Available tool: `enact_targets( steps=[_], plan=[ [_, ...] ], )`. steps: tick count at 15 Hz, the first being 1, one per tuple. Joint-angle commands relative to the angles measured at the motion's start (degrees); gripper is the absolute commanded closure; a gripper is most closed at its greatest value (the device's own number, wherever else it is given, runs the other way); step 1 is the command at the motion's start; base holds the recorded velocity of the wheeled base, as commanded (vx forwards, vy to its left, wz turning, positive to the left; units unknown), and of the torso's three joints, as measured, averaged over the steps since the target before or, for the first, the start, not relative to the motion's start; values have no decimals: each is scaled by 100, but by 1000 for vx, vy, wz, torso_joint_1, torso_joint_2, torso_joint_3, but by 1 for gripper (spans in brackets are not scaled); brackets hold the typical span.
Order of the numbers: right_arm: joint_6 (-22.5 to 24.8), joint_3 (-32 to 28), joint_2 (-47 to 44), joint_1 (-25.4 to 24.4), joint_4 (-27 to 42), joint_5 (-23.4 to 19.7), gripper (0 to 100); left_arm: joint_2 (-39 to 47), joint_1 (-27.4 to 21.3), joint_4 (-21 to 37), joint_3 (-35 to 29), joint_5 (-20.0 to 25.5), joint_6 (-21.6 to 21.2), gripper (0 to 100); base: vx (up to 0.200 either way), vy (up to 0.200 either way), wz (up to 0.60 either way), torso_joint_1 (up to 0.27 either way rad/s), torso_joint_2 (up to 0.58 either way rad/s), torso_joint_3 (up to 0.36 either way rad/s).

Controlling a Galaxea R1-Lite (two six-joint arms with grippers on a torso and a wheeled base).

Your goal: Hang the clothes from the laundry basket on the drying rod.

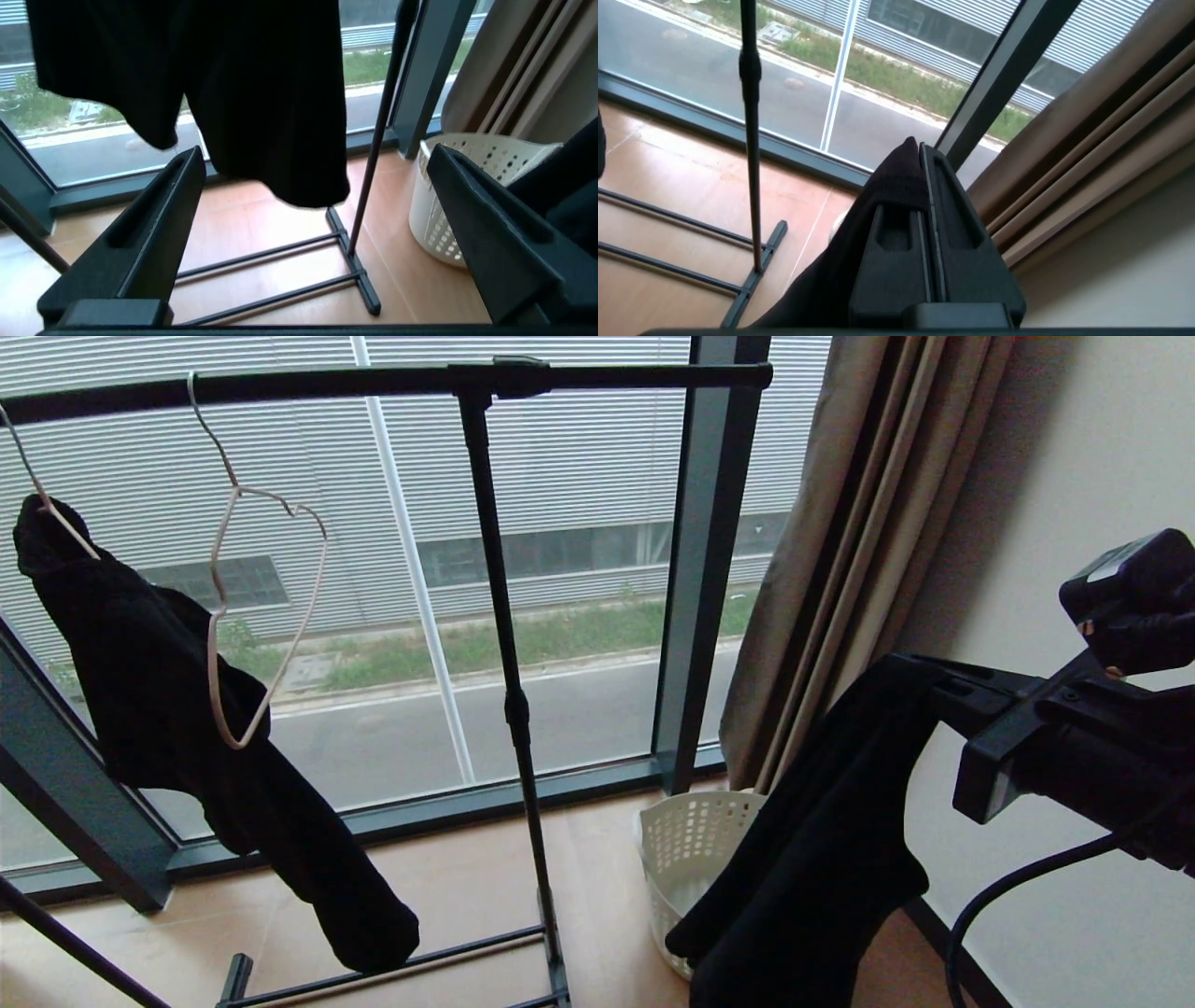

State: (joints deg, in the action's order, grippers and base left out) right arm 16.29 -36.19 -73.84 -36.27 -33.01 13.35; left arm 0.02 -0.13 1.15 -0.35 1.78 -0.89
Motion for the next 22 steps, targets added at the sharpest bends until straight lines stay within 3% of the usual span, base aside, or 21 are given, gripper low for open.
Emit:
enact_targets(
  steps=[1, 13, 20, 22],
  plan=[
    [6, -2, -8, -3, -3, 1, 100, -2, -4, 0, 0, -2, 1, 0, 0, 0, 0, 188, -510, -320],
    [41, 60, 19, -3, -12, 1, 100, -2, 5, 0, 0, 7, 10, 0, 0, 0, 0, 233, -553, -236],
    [208, 130, 36, -3, -21, -17, 100, -2, -4, 0, 0, -2, 10, 0, 0, 0, 0, 23, -41, 25],
    [208, 192, 1, -3, -214, -17, 100, -2, -4, 0, 0, -2, 10, 0, 0, 0, 600, 2, 0, 15]
  ],
)
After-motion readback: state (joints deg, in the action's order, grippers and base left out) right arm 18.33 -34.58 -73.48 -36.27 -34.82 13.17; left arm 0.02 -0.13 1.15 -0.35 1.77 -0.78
